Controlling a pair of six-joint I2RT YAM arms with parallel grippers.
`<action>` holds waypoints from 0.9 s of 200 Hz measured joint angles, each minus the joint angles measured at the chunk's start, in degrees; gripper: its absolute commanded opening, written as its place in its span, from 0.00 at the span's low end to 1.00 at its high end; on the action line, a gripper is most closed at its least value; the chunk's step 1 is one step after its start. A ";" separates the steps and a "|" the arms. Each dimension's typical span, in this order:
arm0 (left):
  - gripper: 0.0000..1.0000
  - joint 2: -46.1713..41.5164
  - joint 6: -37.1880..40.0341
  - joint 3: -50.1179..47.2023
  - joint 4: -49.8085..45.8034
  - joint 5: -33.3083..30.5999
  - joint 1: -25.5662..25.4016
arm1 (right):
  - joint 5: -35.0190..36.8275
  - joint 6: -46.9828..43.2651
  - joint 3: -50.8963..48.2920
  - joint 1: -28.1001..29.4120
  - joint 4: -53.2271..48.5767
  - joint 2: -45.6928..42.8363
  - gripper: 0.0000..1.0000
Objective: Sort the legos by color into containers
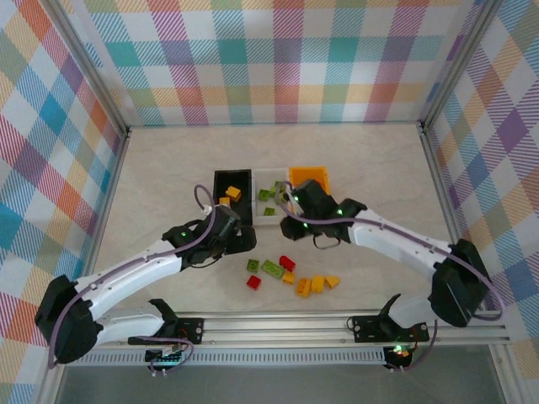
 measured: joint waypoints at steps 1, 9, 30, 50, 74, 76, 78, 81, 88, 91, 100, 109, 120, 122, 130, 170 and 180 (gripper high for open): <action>1.00 -0.11 -0.04 -0.07 -0.04 -0.04 0.02 | 0.00 -0.02 0.33 -0.04 0.04 0.20 0.18; 1.00 -1.44 -0.35 -0.74 -0.57 -0.31 0.17 | -0.13 -0.31 3.93 -0.48 0.85 3.21 0.18; 1.00 -4.96 -1.18 -2.56 -1.95 -0.57 0.55 | -0.07 -1.09 12.28 -1.90 2.51 11.69 0.18; 1.00 -7.17 -1.46 -3.74 -2.21 -0.50 0.70 | 0.52 -1.44 18.91 -3.54 2.95 19.61 0.19; 1.00 -8.04 -1.49 -4.37 -2.47 -0.37 0.74 | 1.36 -1.46 25.14 -5.33 2.60 27.43 0.24; 1.00 -8.04 -1.49 -4.42 -2.49 -0.33 0.74 | 1.42 -1.46 25.64 -5.44 2.45 27.98 0.25; 1.00 -8.04 -1.49 -4.46 -2.49 -0.31 0.74 | 1.40 -1.46 26.14 -5.55 2.38 28.57 0.26; 1.00 -8.04 -1.49 -4.50 -2.49 -0.31 0.74 | 1.46 -1.46 26.82 -5.68 2.21 29.27 0.28; 1.00 -8.04 -1.49 -4.66 -2.49 -0.26 0.74 | 1.66 -1.46 28.46 -6.01 1.92 30.91 0.34; 1.00 -8.04 -1.49 -4.70 -2.49 -0.22 0.74 | 1.79 -1.33 29.05 -6.16 1.77 31.52 0.37; 1.00 -8.04 -1.46 -4.76 -2.62 0.02 0.74 | 1.84 -1.46 30.77 -6.64 1.44 33.07 0.52; 1.00 -8.04 -1.46 -4.76 -2.62 0.22 0.76 | 1.95 -1.86 31.74 -7.04 1.33 33.88 0.61; 1.00 -8.07 -1.40 -4.76 -2.62 0.50 0.79 | 2.01 -1.66 31.93 -7.30 1.25 33.90 0.66; 1.00 -8.07 -1.38 -4.76 -2.62 0.57 0.79 | 2.01 -2.03 31.93 -7.32 1.20 33.86 0.67; 1.00 -8.09 -1.25 -4.76 -2.60 0.72 0.79 | 2.01 -2.05 31.93 -7.32 1.16 33.51 0.68; 1.00 -7.39 -0.07 -4.63 -1.88 2.78 0.79 | 2.78 -1.84 26.73 -7.32 1.81 26.10 0.73; 0.99 -6.23 0.59 -4.24 -1.66 3.87 0.79 | 3.50 -1.46 23.74 -7.32 2.08 22.38 0.73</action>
